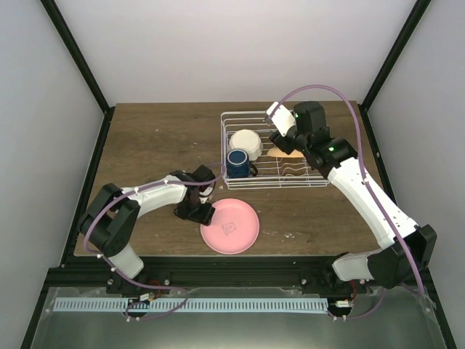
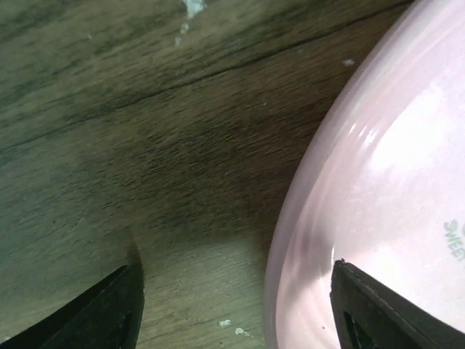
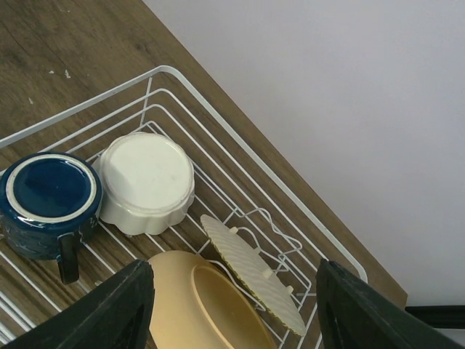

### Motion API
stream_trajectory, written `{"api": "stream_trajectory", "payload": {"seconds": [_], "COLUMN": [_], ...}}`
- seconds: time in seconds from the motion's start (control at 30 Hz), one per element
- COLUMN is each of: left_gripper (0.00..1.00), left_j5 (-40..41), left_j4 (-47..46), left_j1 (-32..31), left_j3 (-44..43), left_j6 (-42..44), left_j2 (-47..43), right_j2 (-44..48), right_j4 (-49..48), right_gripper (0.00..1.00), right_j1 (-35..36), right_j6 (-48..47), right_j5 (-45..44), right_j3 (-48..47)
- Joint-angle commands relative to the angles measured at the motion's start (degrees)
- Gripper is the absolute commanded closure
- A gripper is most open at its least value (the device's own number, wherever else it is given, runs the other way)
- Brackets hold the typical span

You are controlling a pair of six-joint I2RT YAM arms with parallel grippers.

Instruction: Load the mixed dishes into the dish rack

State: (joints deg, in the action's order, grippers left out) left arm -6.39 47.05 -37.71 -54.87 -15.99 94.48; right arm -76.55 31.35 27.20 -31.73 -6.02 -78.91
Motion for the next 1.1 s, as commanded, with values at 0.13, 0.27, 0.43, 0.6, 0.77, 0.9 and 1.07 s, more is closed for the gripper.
{"api": "stream_trajectory", "payload": {"seconds": [0.13,0.27,0.43,0.6,0.77,0.9,1.07], "left_gripper": [0.56,0.76,0.98,1.00,1.00,1.00,1.00], "left_j5": [-1.7,-1.6,-2.9,-2.6,-2.2,0.7,4.3], "left_j4": [-4.2,-3.7,-2.7,0.3,1.9,1.4,1.2], "left_j1": [-0.2,-0.2,-0.2,0.1,1.2,3.6,9.6], "left_j3": [3.6,4.6,5.6,5.5,3.7,0.5,-6.5], "left_j6": [-1.4,-2.0,-3.6,-5.3,-5.8,-4.3,-0.4], "left_j2": [0.5,-1.1,-5.8,-13.5,-20.6,-26.4,-29.8], "right_j2": [0.7,-0.1,-2.0,-3.4,-6.3,-9.4,-11.2], "right_j4": [0.3,0.0,0.3,-1.5,-2.1,0.7,1.7], "right_gripper": [0.41,0.48,0.50,0.53,0.55,0.54,0.52], "right_j1": [0.4,0.4,0.4,0.4,0.4,-1.0,-3.3], "right_j6": [1.7,2.8,4.7,6.8,11.9,19.1,25.6], "right_j5": [1.4,2.1,4.1,5.1,6.2,12.1,22.3], "right_j3": [0.0,-0.8,-2.7,-3.8,-6.6,-11.0,-14.6]}}
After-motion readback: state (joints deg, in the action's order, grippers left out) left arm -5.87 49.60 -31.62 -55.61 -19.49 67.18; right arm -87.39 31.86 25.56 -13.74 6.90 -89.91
